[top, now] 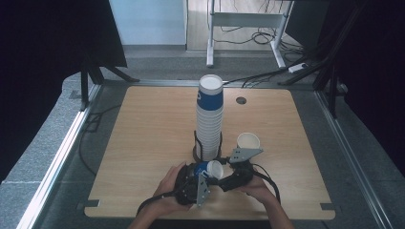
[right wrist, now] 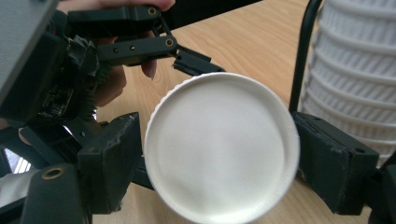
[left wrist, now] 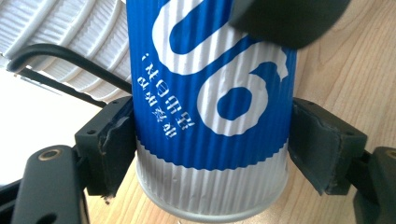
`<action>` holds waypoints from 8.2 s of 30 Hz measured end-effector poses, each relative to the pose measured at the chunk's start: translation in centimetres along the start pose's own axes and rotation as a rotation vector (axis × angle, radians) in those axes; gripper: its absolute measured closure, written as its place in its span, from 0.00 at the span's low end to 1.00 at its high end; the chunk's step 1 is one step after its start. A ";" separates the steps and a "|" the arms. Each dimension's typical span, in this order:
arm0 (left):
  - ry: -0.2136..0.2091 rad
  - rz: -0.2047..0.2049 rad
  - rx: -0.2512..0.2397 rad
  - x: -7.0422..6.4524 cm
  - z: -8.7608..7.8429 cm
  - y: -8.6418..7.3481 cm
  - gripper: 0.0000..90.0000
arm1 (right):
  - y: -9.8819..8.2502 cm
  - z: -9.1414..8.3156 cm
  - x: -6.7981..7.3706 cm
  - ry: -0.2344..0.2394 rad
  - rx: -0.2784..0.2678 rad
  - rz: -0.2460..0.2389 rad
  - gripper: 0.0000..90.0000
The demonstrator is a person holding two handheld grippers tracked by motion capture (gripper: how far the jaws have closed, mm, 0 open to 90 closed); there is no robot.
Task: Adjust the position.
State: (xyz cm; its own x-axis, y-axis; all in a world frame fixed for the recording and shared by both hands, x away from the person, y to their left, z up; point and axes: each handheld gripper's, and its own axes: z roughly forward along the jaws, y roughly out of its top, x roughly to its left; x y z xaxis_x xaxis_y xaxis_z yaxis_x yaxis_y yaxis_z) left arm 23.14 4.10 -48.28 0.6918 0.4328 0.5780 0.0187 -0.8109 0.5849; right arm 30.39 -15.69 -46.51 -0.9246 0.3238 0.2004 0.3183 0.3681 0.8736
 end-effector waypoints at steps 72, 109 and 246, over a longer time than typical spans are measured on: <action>-0.079 0.152 0.035 -1.7 0.9 -0.2 0.21 | -0.5 0.7 0.1 0.090 0.299 -0.089 0.28; -0.038 0.183 0.020 -1.2 0.9 0.1 0.21 | 4.9 3.9 -0.6 0.183 0.799 -0.202 0.30; -0.641 -0.936 -0.454 7.3 -0.9 -3.4 0.08 | -2.0 1.3 3.1 -0.046 -0.255 -0.196 0.31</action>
State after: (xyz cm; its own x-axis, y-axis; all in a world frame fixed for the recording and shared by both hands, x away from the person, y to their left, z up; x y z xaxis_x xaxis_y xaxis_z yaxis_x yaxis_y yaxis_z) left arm 27.46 10.40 -45.53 0.7796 0.3991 -0.4826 0.5350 -0.0239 0.8445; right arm 27.21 -14.28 -48.24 -0.9509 0.3094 0.0026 0.0673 0.1984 0.9778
